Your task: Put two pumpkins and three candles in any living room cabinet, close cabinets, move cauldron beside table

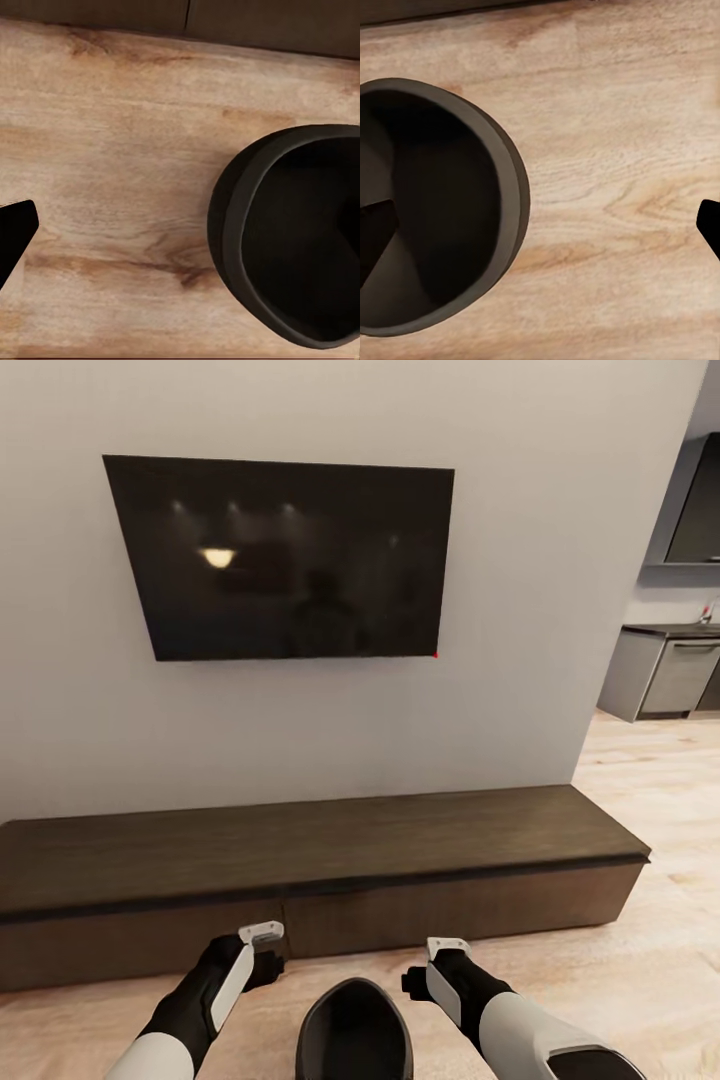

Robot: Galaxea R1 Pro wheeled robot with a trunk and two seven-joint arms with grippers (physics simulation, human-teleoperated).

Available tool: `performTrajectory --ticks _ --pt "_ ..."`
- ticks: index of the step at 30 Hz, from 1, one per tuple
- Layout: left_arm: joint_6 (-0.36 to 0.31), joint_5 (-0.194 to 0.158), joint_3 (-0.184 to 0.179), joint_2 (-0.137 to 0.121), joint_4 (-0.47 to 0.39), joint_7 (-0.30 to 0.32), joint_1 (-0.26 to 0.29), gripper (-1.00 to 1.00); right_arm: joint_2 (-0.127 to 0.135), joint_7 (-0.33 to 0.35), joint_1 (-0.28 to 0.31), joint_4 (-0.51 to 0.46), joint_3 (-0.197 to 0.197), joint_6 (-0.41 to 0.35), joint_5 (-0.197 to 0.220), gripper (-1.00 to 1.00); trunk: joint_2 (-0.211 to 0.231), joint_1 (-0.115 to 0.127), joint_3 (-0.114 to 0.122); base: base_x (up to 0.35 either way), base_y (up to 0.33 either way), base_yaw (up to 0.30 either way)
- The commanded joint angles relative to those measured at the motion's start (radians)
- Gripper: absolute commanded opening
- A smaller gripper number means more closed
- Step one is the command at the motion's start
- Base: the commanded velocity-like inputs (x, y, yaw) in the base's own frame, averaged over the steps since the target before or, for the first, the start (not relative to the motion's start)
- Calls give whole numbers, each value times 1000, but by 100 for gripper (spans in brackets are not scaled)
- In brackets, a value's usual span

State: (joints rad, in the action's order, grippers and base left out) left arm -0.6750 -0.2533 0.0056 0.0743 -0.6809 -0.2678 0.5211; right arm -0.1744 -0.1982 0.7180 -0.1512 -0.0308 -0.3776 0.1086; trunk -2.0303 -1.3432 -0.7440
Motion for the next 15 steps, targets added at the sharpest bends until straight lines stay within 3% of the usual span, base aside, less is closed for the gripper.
performTrajectory --ticks 1,5,15 --pt "-3 -10 1 0 1 -8 0 100 0 -6 0 -2 -4 -5 11 100 -1 0 -1 0 0 112" --pt "0 -9 0 2 6 -14 0 100 0 -6 0 -2 -3 -5 12 100 -1 0 -1 0 0 208" --pt "3 -8 -1 17 12 -16 0 100 0 -5 0 -1 -2 -5 13 100 -71 -38 -36 0 0 260"
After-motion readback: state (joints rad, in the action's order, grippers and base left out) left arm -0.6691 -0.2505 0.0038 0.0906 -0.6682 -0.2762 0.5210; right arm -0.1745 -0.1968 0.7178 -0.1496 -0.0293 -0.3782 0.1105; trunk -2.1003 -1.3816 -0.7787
